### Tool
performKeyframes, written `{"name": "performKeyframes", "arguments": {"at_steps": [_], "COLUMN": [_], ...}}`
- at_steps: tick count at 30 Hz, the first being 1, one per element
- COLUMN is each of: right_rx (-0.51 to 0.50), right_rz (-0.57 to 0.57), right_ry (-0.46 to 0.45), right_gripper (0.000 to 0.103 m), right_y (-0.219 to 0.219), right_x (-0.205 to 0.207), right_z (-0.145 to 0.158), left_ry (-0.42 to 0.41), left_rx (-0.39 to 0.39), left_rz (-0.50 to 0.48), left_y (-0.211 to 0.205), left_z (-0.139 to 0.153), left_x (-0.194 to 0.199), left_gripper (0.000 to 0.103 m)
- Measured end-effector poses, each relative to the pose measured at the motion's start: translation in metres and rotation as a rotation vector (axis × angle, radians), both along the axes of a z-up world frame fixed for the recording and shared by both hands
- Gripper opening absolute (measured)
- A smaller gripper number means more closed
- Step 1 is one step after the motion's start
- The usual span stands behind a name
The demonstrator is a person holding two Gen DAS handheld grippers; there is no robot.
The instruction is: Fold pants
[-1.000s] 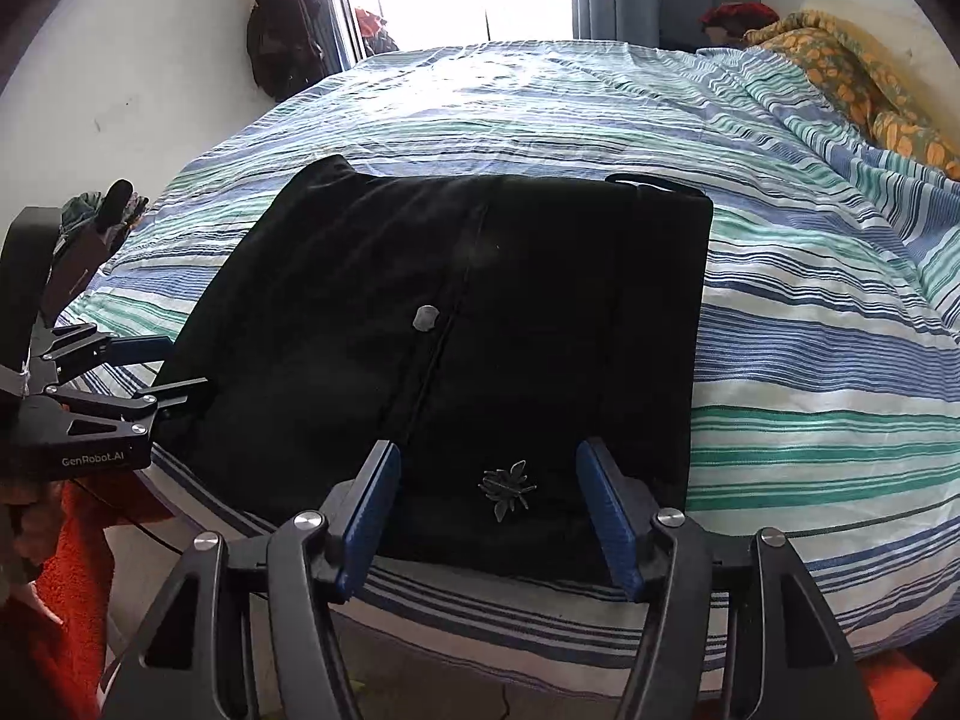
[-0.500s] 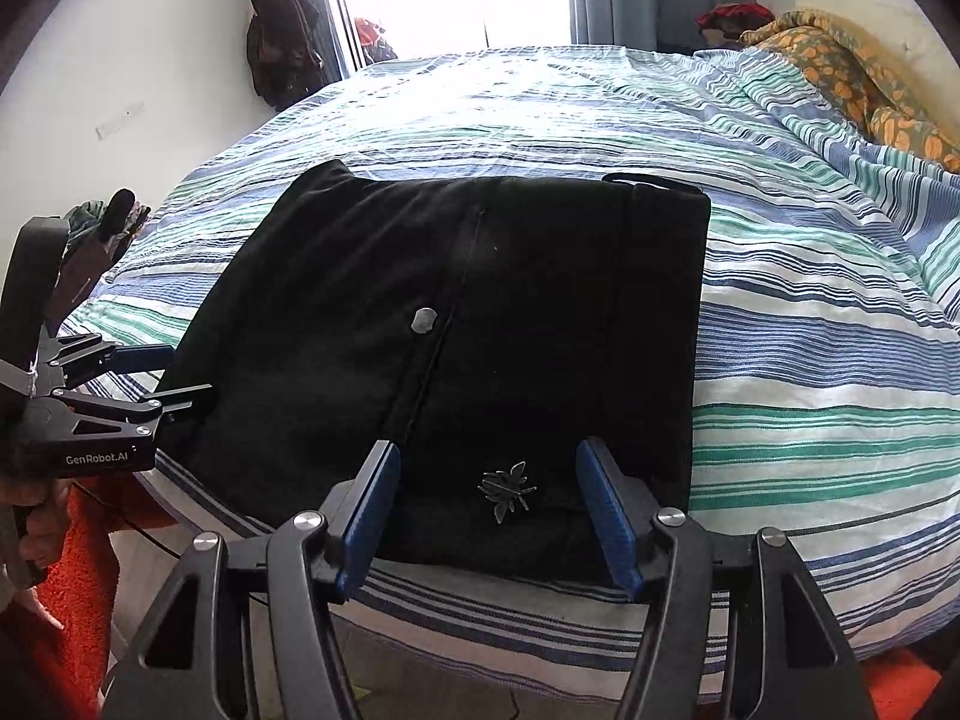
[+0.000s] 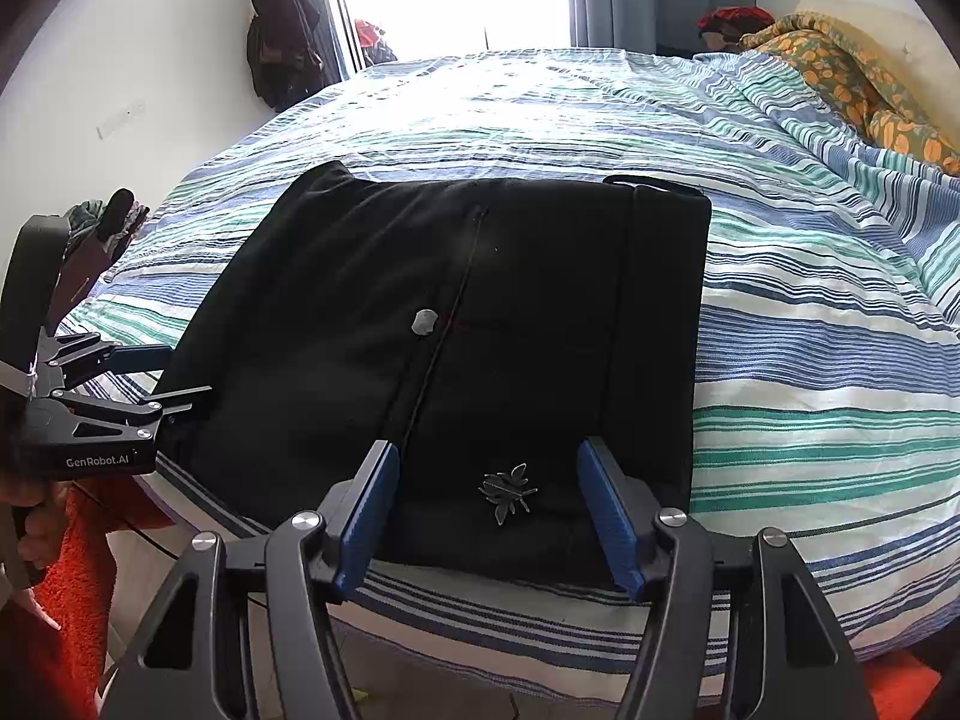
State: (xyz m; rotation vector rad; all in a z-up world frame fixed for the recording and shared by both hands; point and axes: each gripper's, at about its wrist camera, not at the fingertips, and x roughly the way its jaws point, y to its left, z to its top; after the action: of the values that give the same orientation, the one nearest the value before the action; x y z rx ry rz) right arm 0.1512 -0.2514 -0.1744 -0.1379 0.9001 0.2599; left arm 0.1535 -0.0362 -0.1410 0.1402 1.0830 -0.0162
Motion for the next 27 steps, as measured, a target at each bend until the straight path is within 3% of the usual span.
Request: {"name": "performKeyframes", "arguments": {"at_steps": [7,14,27], "right_rx": [0.001,-0.041,-0.001], "right_rz": [0.001,0.034,0.033], "right_ry": [0.001,-0.005,-0.005], "right_gripper": [0.064,0.079,0.079], "right_y": [0.0,0.013,0.01], "right_x": [0.0,-0.001,-0.001], "right_z": [0.0,-0.001,0.001], "left_ry": [0.003,0.003,0.007], "left_rx": [0.0,0.0,-0.001], "left_rz": [-0.001,-0.002,0.001], "left_y": [0.0,0.001,0.003], "left_z": [0.001,0.001,0.0], "left_x": [-0.001,0.0,0.001], "left_gripper": [0.073,0.074,0.074]}}
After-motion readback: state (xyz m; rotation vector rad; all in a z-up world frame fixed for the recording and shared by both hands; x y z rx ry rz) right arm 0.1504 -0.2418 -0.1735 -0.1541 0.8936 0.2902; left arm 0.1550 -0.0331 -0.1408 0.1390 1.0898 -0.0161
